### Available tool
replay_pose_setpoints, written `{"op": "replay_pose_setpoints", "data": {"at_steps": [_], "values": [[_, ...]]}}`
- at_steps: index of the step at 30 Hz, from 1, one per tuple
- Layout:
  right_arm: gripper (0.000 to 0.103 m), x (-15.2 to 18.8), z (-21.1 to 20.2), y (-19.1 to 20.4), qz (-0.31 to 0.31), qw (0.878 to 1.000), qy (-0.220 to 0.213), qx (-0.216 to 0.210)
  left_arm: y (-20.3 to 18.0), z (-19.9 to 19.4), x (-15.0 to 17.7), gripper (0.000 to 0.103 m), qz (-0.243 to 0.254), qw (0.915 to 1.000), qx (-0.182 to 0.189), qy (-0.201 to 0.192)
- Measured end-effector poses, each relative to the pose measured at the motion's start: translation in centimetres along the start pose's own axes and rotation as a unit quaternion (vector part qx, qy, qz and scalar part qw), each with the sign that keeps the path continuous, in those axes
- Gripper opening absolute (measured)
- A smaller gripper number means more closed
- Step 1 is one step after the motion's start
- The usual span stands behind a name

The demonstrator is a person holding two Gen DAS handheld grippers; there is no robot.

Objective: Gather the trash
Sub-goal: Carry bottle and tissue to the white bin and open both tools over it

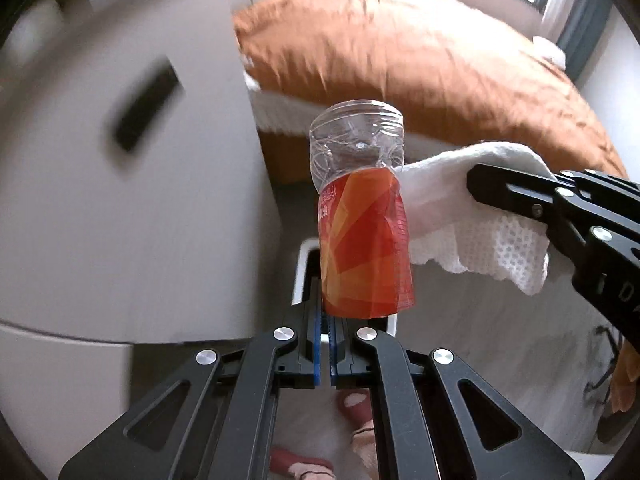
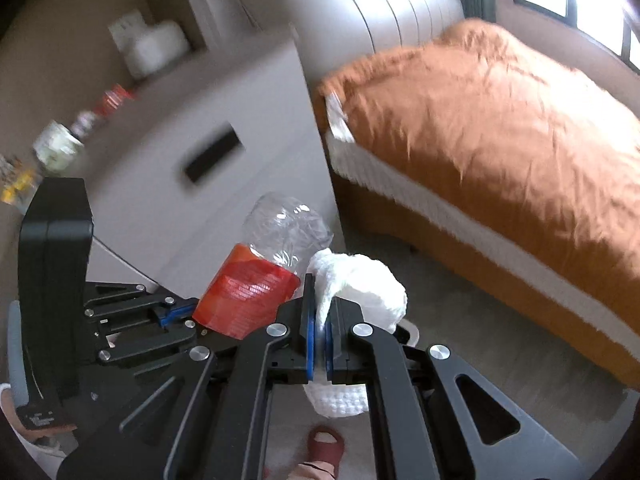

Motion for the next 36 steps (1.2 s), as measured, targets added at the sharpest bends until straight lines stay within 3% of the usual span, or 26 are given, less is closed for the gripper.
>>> {"op": "replay_pose_setpoints", "data": {"at_steps": [5, 12, 13, 14, 15, 16, 17, 18, 24, 32, 34, 35, 36], "values": [[0.005, 4.1, 8.1, -2.4, 0.007, 0.999, 0.040, -0.003, 0.0, 8.8, 2.6, 0.002, 0.006, 0.9991, 0.003, 0.041], [0.007, 8.2, 16.4, -4.8, 0.015, 0.996, 0.083, -0.010, -0.5, 17.4, 5.4, 0.002, 0.022, 0.9962, 0.009, 0.083], [0.015, 8.5, 17.2, -5.0, 0.012, 0.996, 0.085, -0.011, -0.6, 18.3, 5.7, 0.002, 0.019, 0.9959, 0.018, 0.087], [0.032, 8.8, 18.0, -5.1, 0.009, 0.996, 0.092, -0.016, -0.6, 19.0, 5.7, 0.007, 0.017, 0.9953, 0.026, 0.092], [0.079, 9.4, 19.3, -5.3, 0.001, 0.994, 0.108, -0.016, -0.6, 19.8, 5.9, 0.015, 0.013, 0.9942, 0.039, 0.100], [0.097, 9.7, 19.9, -5.3, -0.010, 0.994, 0.109, -0.009, -0.6, 20.3, 6.3, 0.069, 0.009, 0.9933, 0.043, 0.107], [0.098, 9.9, 20.4, -5.5, -0.018, 0.994, 0.108, -0.002, -0.5, 21.1, 6.6, 0.094, 0.006, 0.9921, 0.043, 0.118], [0.098, 10.1, 20.8, -5.6, -0.018, 0.993, 0.115, -0.008, -0.5, 21.5, 6.9, 0.098, 0.008, 0.9923, 0.042, 0.116], [0.098, 9.4, 20.3, -6.5, -0.020, 0.994, 0.110, 0.004, 0.0, 21.3, 5.8, 0.098, 0.007, 0.9943, 0.037, 0.100], [0.098, 7.8, 18.5, -4.1, -0.002, 0.992, 0.119, -0.048, 1.9, 17.2, 3.5, 0.098, -0.013, 0.9965, 0.021, 0.080], [0.098, 7.5, 18.7, -3.3, -0.012, 0.992, 0.118, -0.041, 2.2, 16.7, 3.6, 0.098, -0.014, 0.9968, 0.016, 0.077], [0.098, 7.7, 19.2, -3.2, -0.015, 0.991, 0.127, -0.033, 2.4, 16.7, 3.9, 0.098, -0.013, 0.9966, 0.012, 0.081], [0.098, 8.4, 20.5, -3.3, -0.007, 0.986, 0.165, -0.034, 2.5, 16.7, 4.3, 0.098, -0.011, 0.9964, 0.007, 0.084]]}}
Point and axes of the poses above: each gripper's, at about its wrist camera, not at the fingertips, and z roughly the way its jaws point, y to its left, x to its underside, the point moved 7 cm from there along z, roughly the way its jaws point
